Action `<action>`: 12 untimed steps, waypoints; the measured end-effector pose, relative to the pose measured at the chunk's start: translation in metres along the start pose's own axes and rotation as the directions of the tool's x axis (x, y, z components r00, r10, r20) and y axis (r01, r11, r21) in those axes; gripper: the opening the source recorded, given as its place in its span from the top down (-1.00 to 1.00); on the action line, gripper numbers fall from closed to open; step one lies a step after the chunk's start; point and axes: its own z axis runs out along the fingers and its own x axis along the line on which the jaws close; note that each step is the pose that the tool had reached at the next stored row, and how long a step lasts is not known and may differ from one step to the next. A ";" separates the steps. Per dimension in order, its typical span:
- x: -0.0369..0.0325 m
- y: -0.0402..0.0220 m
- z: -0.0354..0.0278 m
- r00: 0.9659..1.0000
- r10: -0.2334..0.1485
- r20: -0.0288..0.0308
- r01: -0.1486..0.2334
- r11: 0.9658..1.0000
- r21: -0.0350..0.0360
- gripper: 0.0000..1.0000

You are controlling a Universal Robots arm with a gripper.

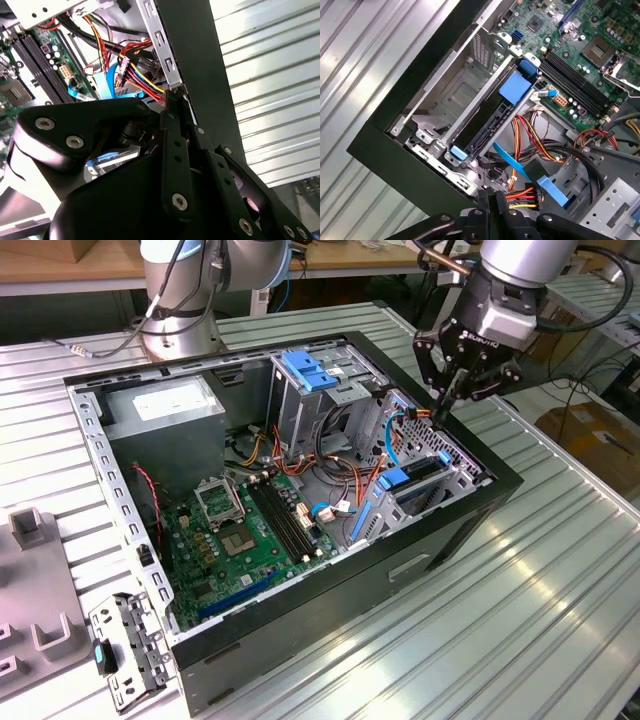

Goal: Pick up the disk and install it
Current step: 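Insert the first disk wire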

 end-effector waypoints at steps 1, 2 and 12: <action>0.0000 0.0000 0.0002 1.000 0.026 -0.001 -0.026 1.000 0.000 0.66; 0.0000 0.0000 0.0004 0.999 0.045 -0.001 -0.045 0.999 -0.001 0.66; 0.0000 0.0001 0.0024 0.962 0.274 -0.006 -0.274 0.962 -0.004 0.66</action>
